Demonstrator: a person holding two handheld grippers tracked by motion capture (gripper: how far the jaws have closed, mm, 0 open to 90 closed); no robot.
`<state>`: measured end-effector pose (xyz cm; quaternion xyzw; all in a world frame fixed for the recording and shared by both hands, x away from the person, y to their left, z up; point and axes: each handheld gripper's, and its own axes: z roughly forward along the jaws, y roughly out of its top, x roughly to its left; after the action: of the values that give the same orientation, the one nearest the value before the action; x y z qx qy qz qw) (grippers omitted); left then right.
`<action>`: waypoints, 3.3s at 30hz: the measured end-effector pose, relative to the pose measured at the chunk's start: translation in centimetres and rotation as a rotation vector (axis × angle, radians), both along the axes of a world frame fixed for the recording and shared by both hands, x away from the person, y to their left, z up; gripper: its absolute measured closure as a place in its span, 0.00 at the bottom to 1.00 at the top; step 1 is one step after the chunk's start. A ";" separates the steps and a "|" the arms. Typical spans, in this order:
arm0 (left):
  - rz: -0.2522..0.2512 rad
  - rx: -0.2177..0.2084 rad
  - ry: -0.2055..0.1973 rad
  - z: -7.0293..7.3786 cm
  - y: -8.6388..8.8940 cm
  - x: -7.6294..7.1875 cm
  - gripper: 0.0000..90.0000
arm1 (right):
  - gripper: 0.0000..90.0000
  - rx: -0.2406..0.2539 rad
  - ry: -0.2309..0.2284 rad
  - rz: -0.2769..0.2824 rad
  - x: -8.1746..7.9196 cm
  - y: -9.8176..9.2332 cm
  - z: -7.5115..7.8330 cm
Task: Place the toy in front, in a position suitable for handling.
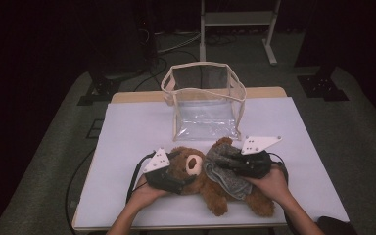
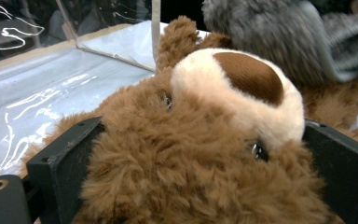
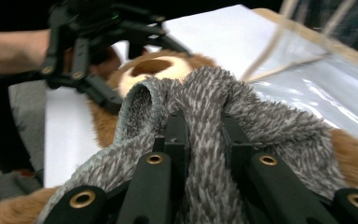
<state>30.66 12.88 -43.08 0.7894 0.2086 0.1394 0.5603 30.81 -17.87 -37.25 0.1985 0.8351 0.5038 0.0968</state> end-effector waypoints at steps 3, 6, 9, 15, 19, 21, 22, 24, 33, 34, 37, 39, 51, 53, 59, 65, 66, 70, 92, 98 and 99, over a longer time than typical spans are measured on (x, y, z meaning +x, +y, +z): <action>-0.007 0.013 0.001 0.1 0.1 0.0 0.06 | 0.84 0.017 -0.011 -0.101 0.5 -1.8 0.4; -0.002 0.015 0.003 0.2 0.1 0.1 0.06 | 0.84 0.031 -0.002 -0.169 0.9 -3.6 0.6; 0.043 -0.009 -0.077 0.8 0.1 -0.3 0.06 | 0.84 0.042 0.022 -0.134 0.6 -3.2 0.3; 0.068 -0.013 -0.047 0.8 0.1 -0.1 0.06 | 0.84 0.001 0.008 0.038 -0.9 0.5 0.3; 0.017 0.016 -0.004 0.1 0.0 0.1 0.06 | 0.84 0.032 0.013 -0.050 0.1 -1.5 0.3; 0.009 0.034 -0.005 0.3 0.0 0.0 0.06 | 0.84 0.042 0.018 -0.115 0.8 -3.1 0.2; 0.006 0.036 -0.009 0.3 0.0 0.0 0.06 | 0.84 0.035 0.013 -0.180 1.3 -4.3 0.0; 0.017 0.039 -0.049 0.7 0.0 -0.2 0.06 | 0.84 0.021 0.029 -0.247 2.1 -6.1 -0.7; 0.038 -0.044 -0.007 1.1 -0.2 0.1 0.10 | 0.84 0.077 0.073 -0.169 2.2 -5.7 -1.3; 0.024 -0.026 0.006 1.0 -0.4 0.1 0.10 | 0.84 0.077 0.076 -0.176 2.3 -5.9 -1.4; 0.014 0.072 -0.062 0.5 -1.0 -0.3 0.13 | 0.84 0.048 0.082 -0.231 3.1 -7.2 -2.3; 0.008 0.083 -0.056 0.7 -0.9 -0.3 0.14 | 0.84 0.044 0.106 -0.282 3.7 -8.3 -2.9; -0.018 0.099 -0.076 0.6 -0.6 -0.6 0.14 | 0.83 0.096 0.074 -0.191 2.6 -6.8 -1.9; -0.023 0.104 -0.077 0.6 -0.6 -0.6 0.14 | 0.84 0.068 0.076 -0.218 3.0 -7.0 -2.4; -0.026 0.102 -0.076 0.7 -0.7 -0.6 0.14 | 0.85 0.036 0.139 -0.387 5.0 -10.8 -4.2; -0.029 0.094 -0.066 0.6 -0.6 -0.5 0.14 | 0.84 0.154 0.123 -0.214 3.1 -7.9 -2.0; -0.032 0.098 -0.068 0.6 -0.6 -0.5 0.14 | 0.84 0.148 0.105 -0.196 2.8 -7.1 -1.6; -0.032 0.097 -0.069 0.6 -0.6 -0.6 0.14 | 0.85 0.095 0.070 -0.182 2.6 -5.7 -1.5; -0.066 0.134 -0.085 1.3 -0.2 -0.7 0.14 | 0.85 -0.080 0.108 -0.214 5.2 -4.8 -1.5; -0.057 0.134 -0.083 1.3 -0.4 -0.6 0.13 | 0.85 0.056 0.055 -0.163 0.3 -6.7 0.9; -0.054 0.134 -0.081 1.3 -0.4 -0.6 0.13 | 0.85 0.072 0.044 -0.138 -0.5 -6.5 1.3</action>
<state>30.10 12.48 -41.80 0.8243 0.1544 0.1695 0.5177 30.32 -24.33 -35.96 0.2701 0.8026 0.5213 0.1056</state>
